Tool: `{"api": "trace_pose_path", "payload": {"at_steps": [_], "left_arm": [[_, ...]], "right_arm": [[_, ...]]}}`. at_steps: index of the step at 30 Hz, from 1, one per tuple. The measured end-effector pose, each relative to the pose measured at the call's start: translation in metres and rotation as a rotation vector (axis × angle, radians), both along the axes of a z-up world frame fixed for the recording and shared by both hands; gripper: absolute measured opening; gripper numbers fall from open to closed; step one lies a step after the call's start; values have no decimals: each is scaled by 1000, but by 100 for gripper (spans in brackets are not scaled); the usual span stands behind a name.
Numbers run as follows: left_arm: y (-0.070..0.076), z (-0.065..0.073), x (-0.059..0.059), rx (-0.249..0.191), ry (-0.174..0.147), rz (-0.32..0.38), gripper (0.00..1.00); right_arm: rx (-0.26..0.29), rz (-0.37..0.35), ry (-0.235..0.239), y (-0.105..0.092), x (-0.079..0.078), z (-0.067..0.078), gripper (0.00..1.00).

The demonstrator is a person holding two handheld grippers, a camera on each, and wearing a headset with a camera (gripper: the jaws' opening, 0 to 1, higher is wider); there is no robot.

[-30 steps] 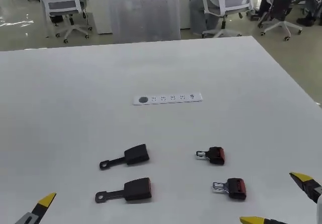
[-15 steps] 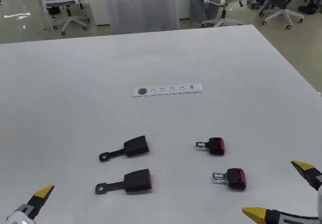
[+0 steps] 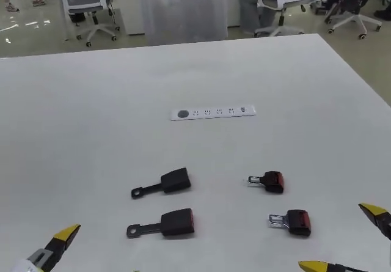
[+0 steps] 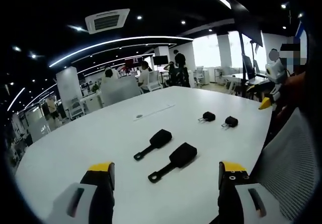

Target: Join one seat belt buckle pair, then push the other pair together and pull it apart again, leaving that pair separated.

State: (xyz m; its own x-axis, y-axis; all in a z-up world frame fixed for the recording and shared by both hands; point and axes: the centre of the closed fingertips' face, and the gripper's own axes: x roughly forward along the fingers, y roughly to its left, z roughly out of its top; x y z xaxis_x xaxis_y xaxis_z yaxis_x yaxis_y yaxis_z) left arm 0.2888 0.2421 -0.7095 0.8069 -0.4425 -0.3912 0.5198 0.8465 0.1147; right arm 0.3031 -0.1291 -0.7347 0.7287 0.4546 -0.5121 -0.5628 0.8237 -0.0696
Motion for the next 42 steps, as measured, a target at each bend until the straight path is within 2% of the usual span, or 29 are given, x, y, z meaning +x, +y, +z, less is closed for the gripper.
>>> {"api": "trace_pose_path", "payload": {"at_steps": [3, 7, 12, 14, 15, 16, 17, 18, 20, 24, 28, 32, 36, 39, 41, 42], "left_arm": [[-1, 0, 0, -15, 5, 4, 89], [0, 0, 0, -10, 0, 7, 89], [-1, -3, -2, 3, 15, 2, 91], [-6, -3, -4, 1, 21, -16, 94], [-5, -5, -5, 37, 20, -19, 95], [-6, -6, -5, 47, 21, -23, 95], [-8, -6, -6, 51, 9, -41, 93], [-9, -6, -6, 47, 12, -44, 92], [-7, -12, -6, 55, 44, -40, 92], [-4, -17, -4, 70, 64, -34, 94], [-10, -15, -6, 70, 58, -54, 92], [-8, -17, -6, 68, 73, -49, 92], [-8, -18, -7, 71, 75, -54, 92], [-10, -17, -7, 76, 69, -57, 93], [-10, -15, -7, 93, 46, -54, 96], [-11, -14, -7, 89, 48, -57, 96]], "right_arm": [[-3, 8, 1, 1, 1, 1, 100], [-14, 30, 2, 3, 3, 1, 100], [-31, 43, 19, 4, 3, -6, 98], [-35, 64, 47, 5, 0, -14, 96], [-46, 70, 47, 5, 1, -16, 95], [-52, 78, 49, 5, 1, -17, 94], [-51, 88, 74, 6, -1, -19, 90], [-48, 82, 89, 6, -2, -20, 86], [-36, 74, 68, 7, -1, -15, 87], [-22, 74, 53, 8, -4, -7, 88], [-18, 57, 43, -1, -6, -3, 91], [-21, 33, 18, -9, -7, 0, 94], [-21, 10, 12, -12, -12, 0, 94], [-31, 21, 4, -11, -17, 0, 93], [-42, 31, 4, -11, -19, 0, 94], [-45, 30, 4, -12, -19, 0, 94]]}}
